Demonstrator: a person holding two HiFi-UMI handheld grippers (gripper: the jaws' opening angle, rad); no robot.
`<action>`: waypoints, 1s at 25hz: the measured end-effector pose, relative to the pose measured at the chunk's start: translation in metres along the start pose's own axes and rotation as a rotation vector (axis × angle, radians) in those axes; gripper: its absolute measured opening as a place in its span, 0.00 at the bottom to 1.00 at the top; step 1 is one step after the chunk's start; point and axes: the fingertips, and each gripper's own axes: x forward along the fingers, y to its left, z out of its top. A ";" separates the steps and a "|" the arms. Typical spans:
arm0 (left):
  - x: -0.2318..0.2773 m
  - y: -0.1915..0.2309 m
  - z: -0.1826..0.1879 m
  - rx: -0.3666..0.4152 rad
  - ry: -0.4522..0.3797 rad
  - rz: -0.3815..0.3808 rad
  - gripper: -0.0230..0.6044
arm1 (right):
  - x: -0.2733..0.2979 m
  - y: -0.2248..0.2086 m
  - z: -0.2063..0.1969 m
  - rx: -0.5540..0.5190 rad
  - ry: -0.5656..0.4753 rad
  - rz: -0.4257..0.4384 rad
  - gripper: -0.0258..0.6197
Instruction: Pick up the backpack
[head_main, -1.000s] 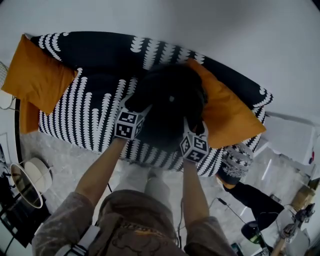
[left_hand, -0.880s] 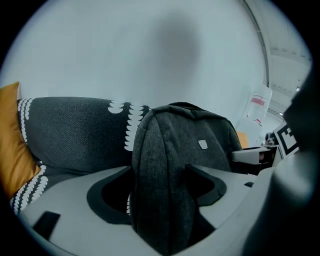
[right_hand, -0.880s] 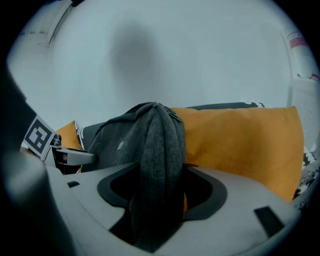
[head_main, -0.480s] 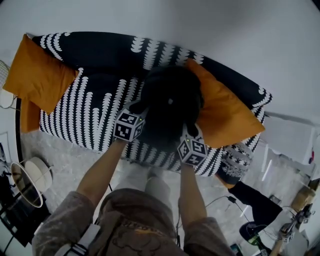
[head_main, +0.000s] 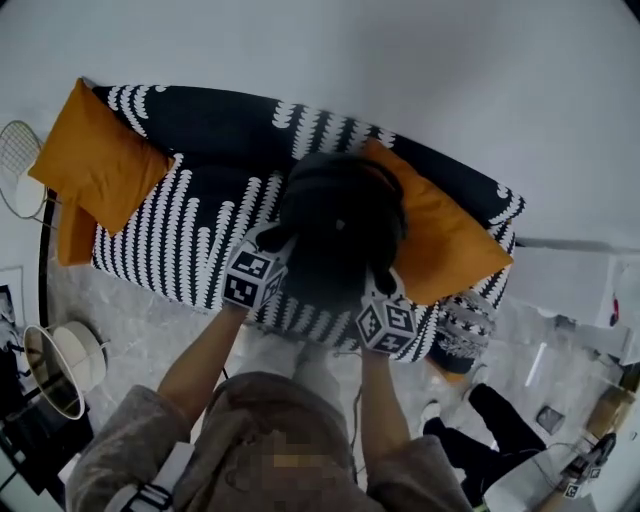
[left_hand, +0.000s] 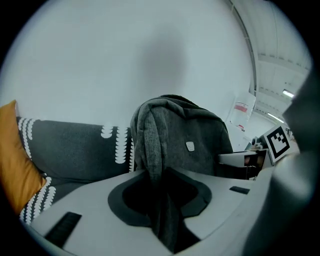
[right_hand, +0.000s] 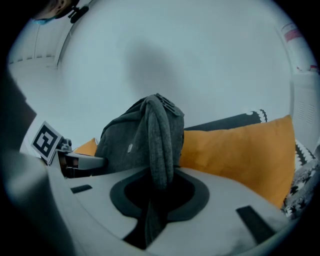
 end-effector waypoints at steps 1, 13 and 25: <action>-0.012 -0.006 0.009 0.009 -0.012 0.000 0.18 | -0.010 0.005 0.009 0.001 -0.013 0.010 0.13; -0.184 -0.103 0.071 0.099 -0.163 0.084 0.18 | -0.176 0.073 0.081 -0.052 -0.122 0.128 0.13; -0.320 -0.216 0.008 0.114 -0.242 0.146 0.18 | -0.340 0.102 0.040 -0.137 -0.158 0.212 0.12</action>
